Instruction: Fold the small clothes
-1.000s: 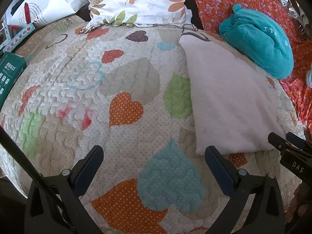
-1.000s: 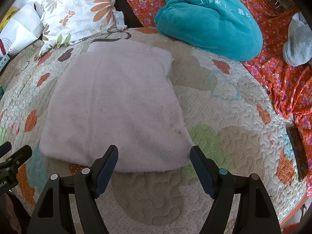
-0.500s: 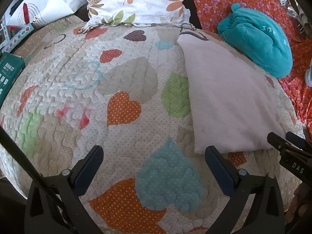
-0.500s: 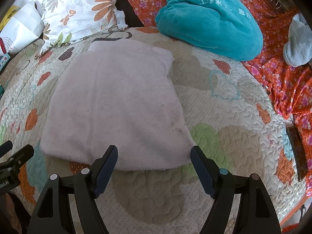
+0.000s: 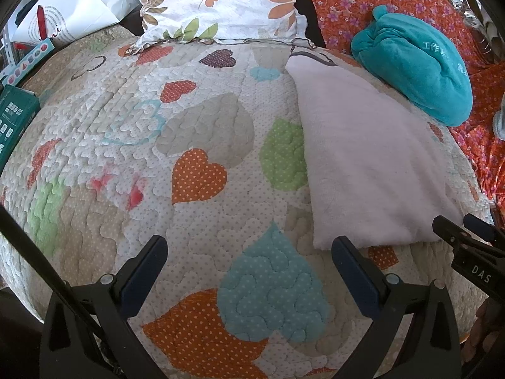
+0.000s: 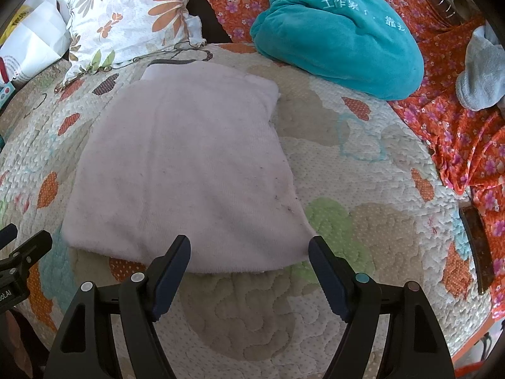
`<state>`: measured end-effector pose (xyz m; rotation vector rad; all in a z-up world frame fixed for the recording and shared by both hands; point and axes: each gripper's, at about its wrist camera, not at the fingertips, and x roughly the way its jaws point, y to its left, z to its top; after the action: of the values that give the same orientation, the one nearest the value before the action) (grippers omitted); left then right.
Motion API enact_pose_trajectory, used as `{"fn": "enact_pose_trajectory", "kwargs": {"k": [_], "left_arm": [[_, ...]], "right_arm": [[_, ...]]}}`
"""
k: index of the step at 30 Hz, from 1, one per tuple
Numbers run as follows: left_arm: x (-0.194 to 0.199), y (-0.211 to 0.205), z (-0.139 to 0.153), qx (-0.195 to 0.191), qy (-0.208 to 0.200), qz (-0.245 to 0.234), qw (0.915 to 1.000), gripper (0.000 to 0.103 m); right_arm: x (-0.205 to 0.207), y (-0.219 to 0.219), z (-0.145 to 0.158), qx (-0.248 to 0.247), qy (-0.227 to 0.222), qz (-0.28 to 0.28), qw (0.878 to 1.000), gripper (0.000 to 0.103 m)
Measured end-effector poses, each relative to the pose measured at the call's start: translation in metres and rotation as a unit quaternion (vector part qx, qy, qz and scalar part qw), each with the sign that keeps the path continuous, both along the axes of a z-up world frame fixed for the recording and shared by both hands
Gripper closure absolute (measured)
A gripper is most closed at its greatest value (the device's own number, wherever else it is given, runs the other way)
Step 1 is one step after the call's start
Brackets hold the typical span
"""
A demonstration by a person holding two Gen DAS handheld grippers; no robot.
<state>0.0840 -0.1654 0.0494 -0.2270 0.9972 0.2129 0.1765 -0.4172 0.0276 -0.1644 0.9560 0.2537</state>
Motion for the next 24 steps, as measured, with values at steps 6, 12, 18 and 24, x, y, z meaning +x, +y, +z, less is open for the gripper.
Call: {"fn": "enact_pose_trajectory", "kwargs": {"k": [6,12,18,24], "left_arm": [[0.0002,0.0007,0.0005,-0.006,0.001,0.002,1.0,0.0],[-0.0006,0.0017,0.0007,-0.006,-0.001,-0.003,1.0,0.0],[-0.0006,-0.003,0.002,-0.004,-0.005,-0.009,0.9999,0.0],[-0.0006,-0.0032,0.0015,-0.006,-0.004,-0.005,1.0,0.0]], "right_arm": [[-0.0004,0.0,-0.0002,-0.002,0.0,0.0,1.0,0.021],[0.0,-0.0006,-0.0012,-0.004,-0.001,0.002,1.0,0.021],[0.0034,-0.0003,-0.0022,-0.01,-0.003,0.009,1.0,0.021],[0.0014,0.0023,-0.0017,-0.017,-0.006,0.012,1.0,0.021]]}}
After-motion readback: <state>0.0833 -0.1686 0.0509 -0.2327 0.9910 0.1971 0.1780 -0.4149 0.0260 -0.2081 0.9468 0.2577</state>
